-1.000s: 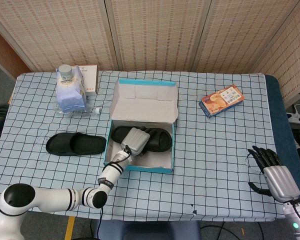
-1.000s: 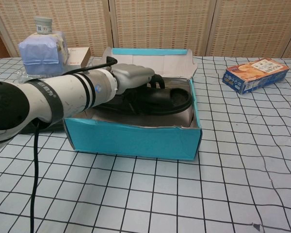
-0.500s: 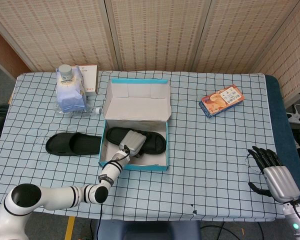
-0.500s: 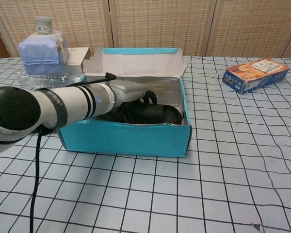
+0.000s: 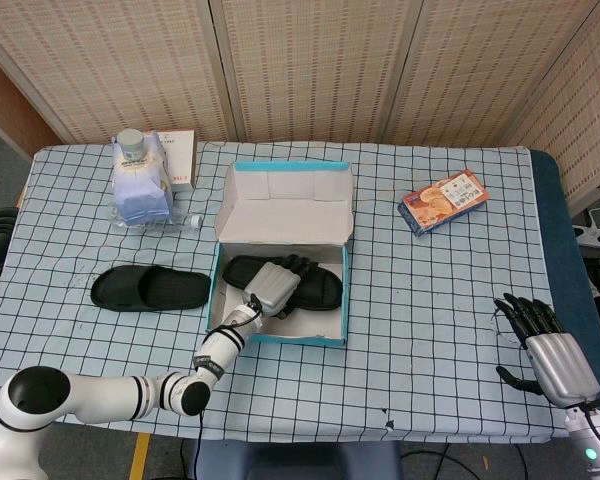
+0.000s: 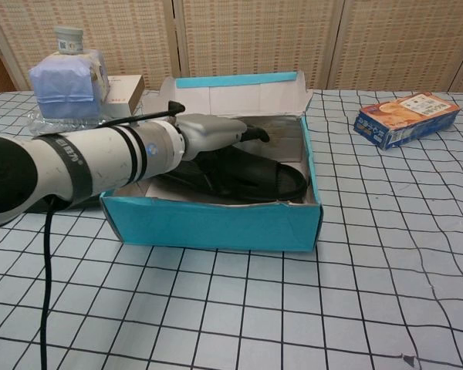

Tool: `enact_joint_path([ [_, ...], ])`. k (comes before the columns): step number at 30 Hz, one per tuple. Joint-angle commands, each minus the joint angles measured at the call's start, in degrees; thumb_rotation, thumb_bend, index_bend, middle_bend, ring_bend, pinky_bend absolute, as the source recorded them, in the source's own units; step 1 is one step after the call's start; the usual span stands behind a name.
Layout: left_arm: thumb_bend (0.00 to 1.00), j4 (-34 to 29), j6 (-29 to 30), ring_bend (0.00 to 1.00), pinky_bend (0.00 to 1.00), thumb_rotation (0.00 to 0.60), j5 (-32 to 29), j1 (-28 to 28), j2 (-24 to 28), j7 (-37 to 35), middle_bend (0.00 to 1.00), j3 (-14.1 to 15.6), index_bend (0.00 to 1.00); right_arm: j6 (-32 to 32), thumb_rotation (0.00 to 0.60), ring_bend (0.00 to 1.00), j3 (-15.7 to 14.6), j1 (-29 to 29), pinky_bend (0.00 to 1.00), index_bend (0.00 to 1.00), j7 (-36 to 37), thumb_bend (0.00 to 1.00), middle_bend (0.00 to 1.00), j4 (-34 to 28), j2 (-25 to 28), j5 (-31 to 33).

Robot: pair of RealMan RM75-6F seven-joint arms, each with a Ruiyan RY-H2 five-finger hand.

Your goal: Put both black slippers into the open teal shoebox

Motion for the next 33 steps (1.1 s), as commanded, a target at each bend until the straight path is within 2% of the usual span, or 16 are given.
enact_joint_path([
  [1, 0.43, -1.06, -0.03, 0.0, 0.18, 0.6, -0.45, 0.23, 0.93, -0.04, 0.0, 0.26, 0.0, 0.16, 0.592, 0.0, -0.04, -0.09, 0.0, 0.0, 0.06, 0.14, 0.0, -0.06, 0.07, -0.1],
  [7, 0.43, -3.04, 0.26, 0.0, 0.16, 0.6, -1.47, 0.12, 2.73, 0.36, 0.0, 0.27, 0.0, 0.28, 0.592, 0.0, -0.05, -0.15, 0.0, 0.0, 0.17, 0.14, 0.0, -0.06, 0.16, -0.17],
  [13, 0.42, -9.35, 4.19, 0.0, 0.16, 0.6, 2.06, 1.41, 6.58, -0.58, 0.0, -0.42, 0.0, 0.31, 0.591, 0.0, -0.04, -0.13, 0.0, 0.0, 0.19, 0.14, 0.0, -0.06, 0.19, -0.25],
  [19, 0.42, -20.65, 12.05, 0.0, 0.16, 0.6, 9.15, 5.96, 14.79, -0.82, 0.0, 0.71, 0.0, 3.0, 0.591, 0.0, -0.14, -0.94, 0.0, 0.0, 0.58, 0.14, 0.0, 0.04, 0.21, -2.29],
  [24, 0.41, -28.03, 16.5, 0.0, 0.13, 0.6, 7.66, 10.66, 22.61, 1.21, 0.0, 3.55, 0.0, 7.11, 0.583, 0.0, -0.07, -2.12, 0.0, 0.0, 1.89, 0.14, 0.0, -0.09, 0.21, -5.01],
  [28, 0.41, -28.39, 17.83, 0.0, 0.12, 0.6, 7.15, 14.66, 25.81, -0.94, 0.0, 6.18, 0.0, 10.01, 0.57, 0.0, -0.32, -3.08, 0.0, 0.0, 2.64, 0.14, 0.0, -0.53, 0.51, -7.24],
  [33, 0.39, -24.46, 17.15, 0.0, 0.12, 0.6, 7.66, 18.43, 26.26, -4.42, 0.0, 8.96, 0.0, 11.37, 0.571, 0.0, -0.8, -3.51, 0.0, 0.0, 0.84, 0.14, 0.0, -3.26, 1.92, -9.68],
])
